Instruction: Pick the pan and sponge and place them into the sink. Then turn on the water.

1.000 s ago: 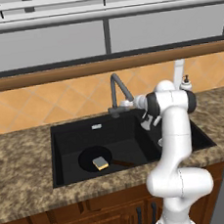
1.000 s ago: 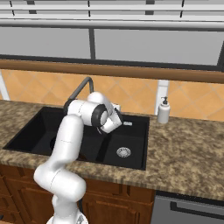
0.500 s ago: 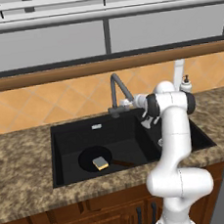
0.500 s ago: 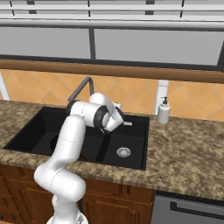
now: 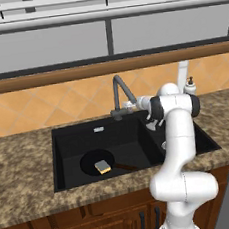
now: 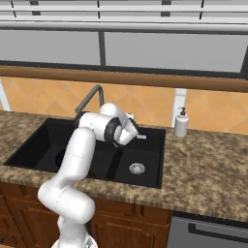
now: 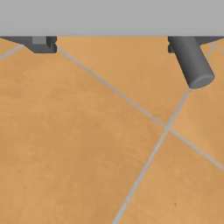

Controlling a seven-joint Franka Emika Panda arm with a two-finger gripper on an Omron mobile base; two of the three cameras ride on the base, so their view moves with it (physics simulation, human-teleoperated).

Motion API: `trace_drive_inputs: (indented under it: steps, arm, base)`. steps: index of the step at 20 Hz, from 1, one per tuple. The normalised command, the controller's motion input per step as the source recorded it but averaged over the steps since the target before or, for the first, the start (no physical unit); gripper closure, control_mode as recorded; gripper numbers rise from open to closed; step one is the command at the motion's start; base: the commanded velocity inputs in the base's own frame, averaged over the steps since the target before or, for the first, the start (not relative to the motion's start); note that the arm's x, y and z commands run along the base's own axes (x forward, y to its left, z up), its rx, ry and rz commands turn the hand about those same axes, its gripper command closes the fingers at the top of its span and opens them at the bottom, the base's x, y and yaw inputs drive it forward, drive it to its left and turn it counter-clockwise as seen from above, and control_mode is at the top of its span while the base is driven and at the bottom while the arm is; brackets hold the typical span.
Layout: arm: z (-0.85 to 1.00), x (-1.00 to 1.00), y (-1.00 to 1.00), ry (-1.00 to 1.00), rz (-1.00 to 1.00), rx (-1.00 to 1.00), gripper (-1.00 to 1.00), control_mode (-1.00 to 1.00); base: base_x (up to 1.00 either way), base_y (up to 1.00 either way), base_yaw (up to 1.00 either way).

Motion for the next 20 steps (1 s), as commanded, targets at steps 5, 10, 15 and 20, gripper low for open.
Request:
trace_drive_inputs:
  steps: [5, 10, 15, 20]
  arm:
    - [0.0, 0.0, -0.56, 0.0, 0.0, 0.02, -1.0, -1.0]
    - [0.0, 0.0, -0.99, -0.02, 0.0, 0.05, -1.0, -1.0]
    - [-0.01, 0.0, -1.0, -0.01, 0.0, 0.07, -1.0, -1.0]
    - [-0.07, 0.0, -1.0, -0.01, 0.0, 0.09, -1.0, -1.0]
  base:
    - [0.0, 0.0, 0.0]
    - [0.0, 0.0, 0.0]
    - [0.0, 0.0, 0.0]
    - [0.0, 0.0, 0.0]
